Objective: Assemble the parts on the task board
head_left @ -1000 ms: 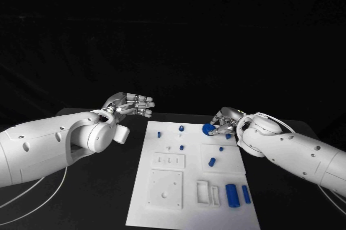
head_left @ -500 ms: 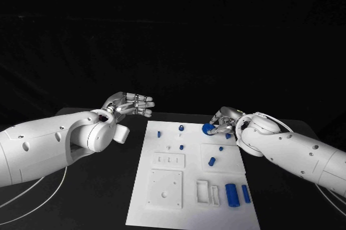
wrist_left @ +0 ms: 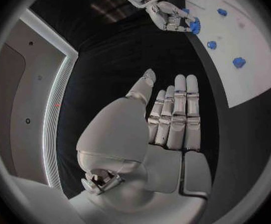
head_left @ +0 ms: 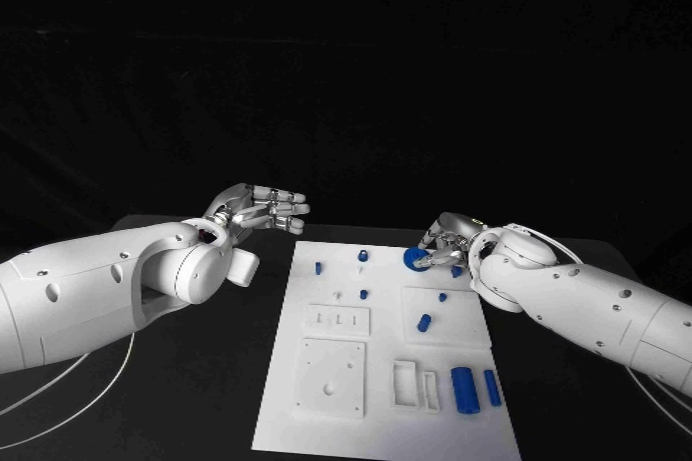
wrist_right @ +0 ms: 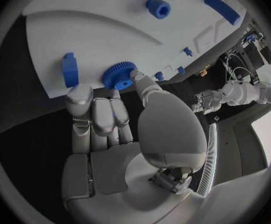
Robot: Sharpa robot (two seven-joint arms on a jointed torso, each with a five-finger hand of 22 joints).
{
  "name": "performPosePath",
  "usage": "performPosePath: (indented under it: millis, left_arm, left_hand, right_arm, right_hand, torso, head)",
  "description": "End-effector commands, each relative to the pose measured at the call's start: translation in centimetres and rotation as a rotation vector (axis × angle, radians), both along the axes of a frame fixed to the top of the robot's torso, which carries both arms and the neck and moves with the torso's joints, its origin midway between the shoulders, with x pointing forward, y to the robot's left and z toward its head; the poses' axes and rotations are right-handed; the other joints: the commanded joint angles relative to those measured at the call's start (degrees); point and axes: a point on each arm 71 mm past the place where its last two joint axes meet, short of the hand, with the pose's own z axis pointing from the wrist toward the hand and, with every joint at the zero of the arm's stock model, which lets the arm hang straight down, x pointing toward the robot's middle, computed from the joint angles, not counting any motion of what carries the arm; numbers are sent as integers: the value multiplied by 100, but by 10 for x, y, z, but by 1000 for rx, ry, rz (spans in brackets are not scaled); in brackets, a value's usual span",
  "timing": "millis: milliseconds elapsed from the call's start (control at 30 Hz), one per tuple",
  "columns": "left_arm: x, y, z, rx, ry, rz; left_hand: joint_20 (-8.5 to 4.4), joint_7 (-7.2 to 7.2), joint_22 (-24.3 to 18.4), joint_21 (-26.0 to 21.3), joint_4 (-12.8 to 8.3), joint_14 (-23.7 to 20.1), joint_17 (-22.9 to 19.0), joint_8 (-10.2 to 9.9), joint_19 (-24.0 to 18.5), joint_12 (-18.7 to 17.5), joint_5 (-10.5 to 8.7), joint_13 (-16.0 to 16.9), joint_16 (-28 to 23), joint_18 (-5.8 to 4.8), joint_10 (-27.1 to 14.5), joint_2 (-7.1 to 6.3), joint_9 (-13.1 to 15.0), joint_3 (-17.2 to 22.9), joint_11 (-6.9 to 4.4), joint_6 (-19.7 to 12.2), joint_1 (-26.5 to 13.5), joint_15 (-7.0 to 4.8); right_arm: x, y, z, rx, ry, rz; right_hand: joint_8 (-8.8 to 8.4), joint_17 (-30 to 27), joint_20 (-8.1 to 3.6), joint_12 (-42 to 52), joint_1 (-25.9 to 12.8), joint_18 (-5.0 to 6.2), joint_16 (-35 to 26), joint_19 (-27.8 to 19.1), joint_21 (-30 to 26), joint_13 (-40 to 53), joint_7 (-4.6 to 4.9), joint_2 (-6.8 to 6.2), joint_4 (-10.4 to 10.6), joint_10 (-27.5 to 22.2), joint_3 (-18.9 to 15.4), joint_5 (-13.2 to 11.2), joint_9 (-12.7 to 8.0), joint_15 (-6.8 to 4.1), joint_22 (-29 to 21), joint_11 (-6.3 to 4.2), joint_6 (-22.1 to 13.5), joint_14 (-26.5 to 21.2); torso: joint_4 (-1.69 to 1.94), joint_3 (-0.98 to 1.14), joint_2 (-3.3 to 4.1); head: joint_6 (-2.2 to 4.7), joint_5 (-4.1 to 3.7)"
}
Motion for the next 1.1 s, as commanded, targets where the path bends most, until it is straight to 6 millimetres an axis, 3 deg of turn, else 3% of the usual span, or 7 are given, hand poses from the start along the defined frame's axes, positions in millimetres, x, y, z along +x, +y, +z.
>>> performPosePath:
  millis: [33,400,600,900,1033,1100]
  left_arm:
    - [0,-3,2,-3,-6,-19]
    - [0,-2,2,-2,-5,-17]
    - [0,-2,2,-1,-5,-16]
    - [0,-2,2,-1,-5,-16]
    - [0,-3,2,-1,-5,-17]
    - [0,-3,2,-1,-5,-17]
  left_hand:
    - [7,0,-4,35,4,-39,-3,-8,-29,0,2,9,-29,71,-29,-6,7,16,-3,-49,40,-5]
    - [7,0,-4,35,4,-39,-3,-8,-29,0,2,9,-29,71,-29,-6,7,16,-3,-49,40,-5]
    - [5,7,-7,45,7,-37,-3,-9,-30,0,1,9,-28,71,-30,-10,6,18,-1,-52,49,-5]
    - [5,7,-7,45,7,-37,-3,-9,-30,0,1,9,-28,71,-30,-10,6,18,-1,-52,49,-5]
    - [5,7,-7,45,7,-37,-3,-9,-30,0,1,9,-28,71,-30,-10,6,18,-1,-52,49,-5]
    - [5,7,-7,45,7,-37,-3,-9,-30,0,1,9,-28,71,-30,-10,6,18,-1,-52,49,-5]
  right_arm:
    - [0,1,-1,-46,-12,5]
    - [-4,6,2,-81,-66,19]
    - [-12,18,11,-82,-141,43]
    - [-30,44,30,-49,-265,101]
    - [-37,58,35,-36,-294,131]
    - [-39,64,36,-30,-298,144]
  right_hand:
    - [-3,5,-30,24,27,18,27,321,26,14,-3,65,-55,27,70,-22,5,-25,563,-18,50,7]
    - [0,7,-46,12,-40,10,18,316,25,31,-34,75,-282,31,381,167,-8,-44,562,-48,157,7]
    - [0,1,-60,28,-56,3,11,319,20,46,-65,96,-277,60,395,120,-1,-58,560,-67,258,8]
    - [-2,-7,-77,18,-79,-10,-2,322,9,68,-78,27,-191,92,524,4,-40,-71,556,-80,304,12]
    - [-1,-8,-79,17,-72,-12,-4,324,16,76,-83,6,-161,101,551,5,-43,-73,558,-83,319,12]
    - [-2,-24,-77,2,-104,-13,-20,322,14,70,-72,-8,-113,95,541,-117,-56,-69,557,-78,279,9]
  torso:
    - [-1,0,-2]
    - [-8,4,-5]
    - [-5,0,-8]
    - [-2,-14,-20]
    - [4,-8,-13]
    - [3,-7,-13]
  head:
    - [-11,-3]
    - [-17,12]
    - [-16,16]
    - [6,26]
    - [21,36]
    - [24,47]
